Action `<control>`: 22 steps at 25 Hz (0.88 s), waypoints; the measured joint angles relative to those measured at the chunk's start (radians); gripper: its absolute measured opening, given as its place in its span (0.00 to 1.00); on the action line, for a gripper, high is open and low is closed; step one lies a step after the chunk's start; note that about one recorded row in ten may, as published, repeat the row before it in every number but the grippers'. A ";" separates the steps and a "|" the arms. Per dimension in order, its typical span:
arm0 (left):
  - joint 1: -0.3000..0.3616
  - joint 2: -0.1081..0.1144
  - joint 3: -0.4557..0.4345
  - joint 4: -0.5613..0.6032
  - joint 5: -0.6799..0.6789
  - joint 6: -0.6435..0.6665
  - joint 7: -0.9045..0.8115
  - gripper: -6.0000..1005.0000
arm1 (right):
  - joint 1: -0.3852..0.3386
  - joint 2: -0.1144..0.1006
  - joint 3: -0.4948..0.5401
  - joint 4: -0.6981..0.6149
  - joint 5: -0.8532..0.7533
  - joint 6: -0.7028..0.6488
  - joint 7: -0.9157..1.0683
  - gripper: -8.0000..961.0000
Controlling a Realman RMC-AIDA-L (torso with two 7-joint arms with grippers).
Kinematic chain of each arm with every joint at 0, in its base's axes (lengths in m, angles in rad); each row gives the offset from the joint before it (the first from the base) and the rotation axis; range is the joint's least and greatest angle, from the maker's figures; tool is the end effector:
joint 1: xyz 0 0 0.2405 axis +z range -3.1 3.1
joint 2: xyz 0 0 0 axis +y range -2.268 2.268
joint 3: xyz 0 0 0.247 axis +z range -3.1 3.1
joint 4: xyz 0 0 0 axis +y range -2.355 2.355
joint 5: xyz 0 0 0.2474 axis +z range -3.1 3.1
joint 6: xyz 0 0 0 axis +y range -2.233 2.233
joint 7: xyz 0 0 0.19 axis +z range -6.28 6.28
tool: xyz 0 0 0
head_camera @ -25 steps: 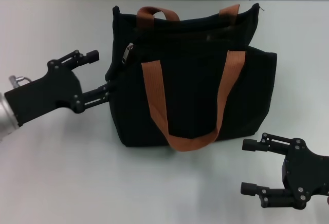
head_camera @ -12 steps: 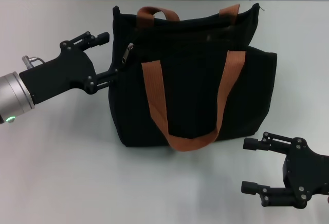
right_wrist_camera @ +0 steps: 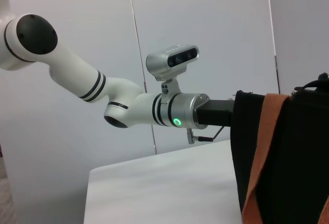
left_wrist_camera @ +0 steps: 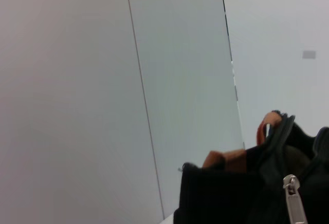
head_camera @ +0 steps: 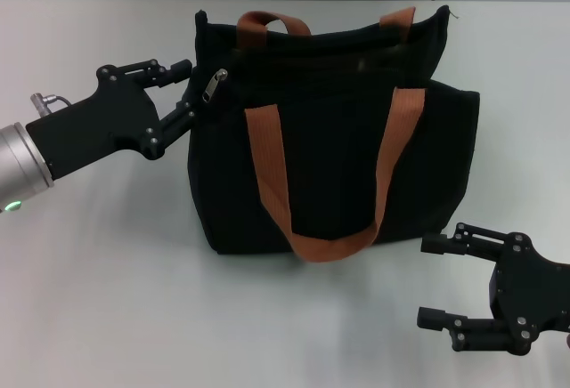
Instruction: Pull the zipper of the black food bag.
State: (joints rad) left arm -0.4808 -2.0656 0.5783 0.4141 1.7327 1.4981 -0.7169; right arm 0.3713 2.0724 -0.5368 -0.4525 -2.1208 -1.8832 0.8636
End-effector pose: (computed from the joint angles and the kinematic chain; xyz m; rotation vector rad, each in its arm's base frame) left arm -0.2811 0.3708 -0.0293 -2.3765 -0.1359 -0.8065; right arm 0.2906 0.2540 -0.0508 -2.8191 0.2900 0.9902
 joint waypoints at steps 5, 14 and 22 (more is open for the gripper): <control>0.002 0.001 0.000 0.000 -0.001 0.021 0.005 0.40 | 0.001 0.000 0.002 0.000 0.000 0.001 0.000 0.85; 0.005 0.002 0.000 0.000 -0.006 0.074 0.004 0.08 | 0.019 0.003 0.031 0.020 0.055 -0.075 0.055 0.85; 0.006 0.000 0.000 -0.008 -0.024 0.078 0.000 0.03 | 0.115 0.001 0.032 0.023 0.227 -0.136 0.437 0.85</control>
State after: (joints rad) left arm -0.4750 -2.0658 0.5783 0.4062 1.7082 1.5761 -0.7166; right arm 0.4865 2.0734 -0.5046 -0.4299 -1.8941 -2.0191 1.3005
